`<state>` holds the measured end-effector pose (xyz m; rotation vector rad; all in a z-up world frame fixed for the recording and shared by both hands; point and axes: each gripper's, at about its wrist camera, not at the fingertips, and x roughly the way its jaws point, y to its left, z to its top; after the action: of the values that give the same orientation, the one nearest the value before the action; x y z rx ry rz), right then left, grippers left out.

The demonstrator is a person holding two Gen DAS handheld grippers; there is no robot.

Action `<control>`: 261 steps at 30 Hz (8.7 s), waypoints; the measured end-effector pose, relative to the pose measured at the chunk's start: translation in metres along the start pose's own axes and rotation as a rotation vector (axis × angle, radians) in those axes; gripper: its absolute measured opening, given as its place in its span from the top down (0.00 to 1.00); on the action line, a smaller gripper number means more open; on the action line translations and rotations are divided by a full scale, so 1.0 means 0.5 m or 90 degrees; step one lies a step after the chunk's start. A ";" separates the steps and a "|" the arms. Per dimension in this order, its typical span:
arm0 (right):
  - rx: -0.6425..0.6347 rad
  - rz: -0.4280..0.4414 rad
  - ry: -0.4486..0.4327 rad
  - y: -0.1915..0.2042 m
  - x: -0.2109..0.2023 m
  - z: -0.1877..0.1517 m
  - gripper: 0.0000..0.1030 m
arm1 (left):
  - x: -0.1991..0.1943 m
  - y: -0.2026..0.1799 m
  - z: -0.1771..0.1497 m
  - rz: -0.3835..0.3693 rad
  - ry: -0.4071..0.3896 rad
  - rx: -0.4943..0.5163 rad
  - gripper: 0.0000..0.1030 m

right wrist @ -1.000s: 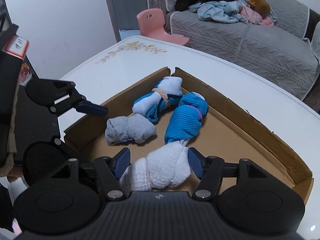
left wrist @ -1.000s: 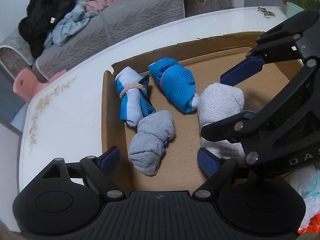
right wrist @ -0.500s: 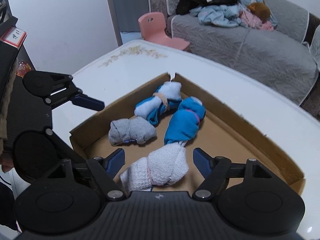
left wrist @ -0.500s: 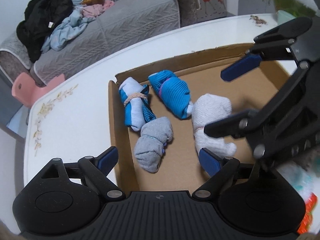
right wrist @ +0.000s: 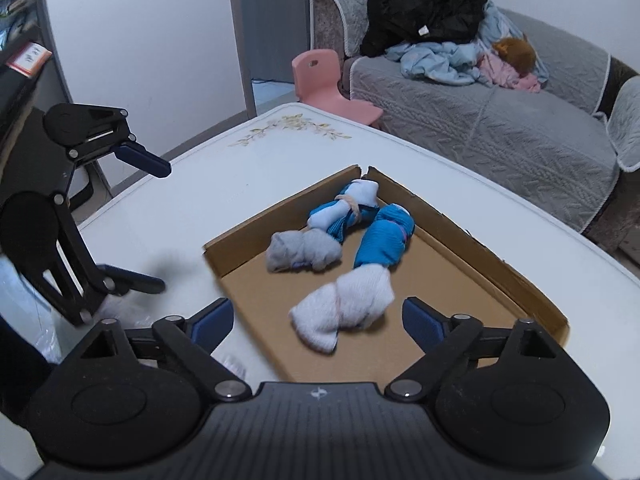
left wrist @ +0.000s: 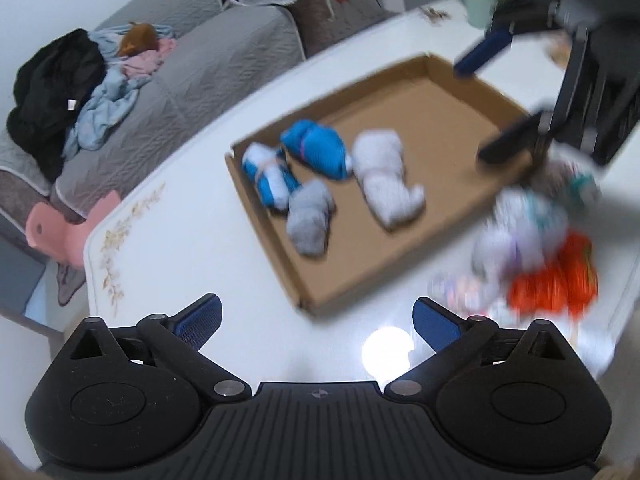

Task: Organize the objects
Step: 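Grasp the plastic-wrapped bundle with the left gripper while the right grasps the white striped sock, then carry the plastic bundle and white striped sock toward the tray, then lower both socks into the tray and open both grippers, then move both grippers back over the sock pile, then grasp the pastel plastic-wrapped sock with the left gripper while the right grasps the bubble-wrapped teal sock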

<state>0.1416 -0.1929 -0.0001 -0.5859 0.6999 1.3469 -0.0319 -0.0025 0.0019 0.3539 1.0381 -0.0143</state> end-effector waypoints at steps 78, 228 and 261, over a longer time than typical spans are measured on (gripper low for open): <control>0.112 -0.061 -0.091 0.118 -0.137 -0.085 0.74 | -0.010 0.040 0.043 -0.133 -0.139 -0.004 0.60; 0.217 -0.030 0.137 -0.015 0.058 -0.156 0.29 | 0.169 -0.050 0.004 -0.049 0.140 -0.205 0.01; 0.223 0.053 0.167 -0.017 0.053 -0.161 0.43 | 0.202 -0.076 0.017 -0.098 0.080 -0.172 0.18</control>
<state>0.1431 -0.2355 -0.0736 -0.4564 1.1577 1.1971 0.0202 -0.0251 -0.0898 0.0288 1.1734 0.0110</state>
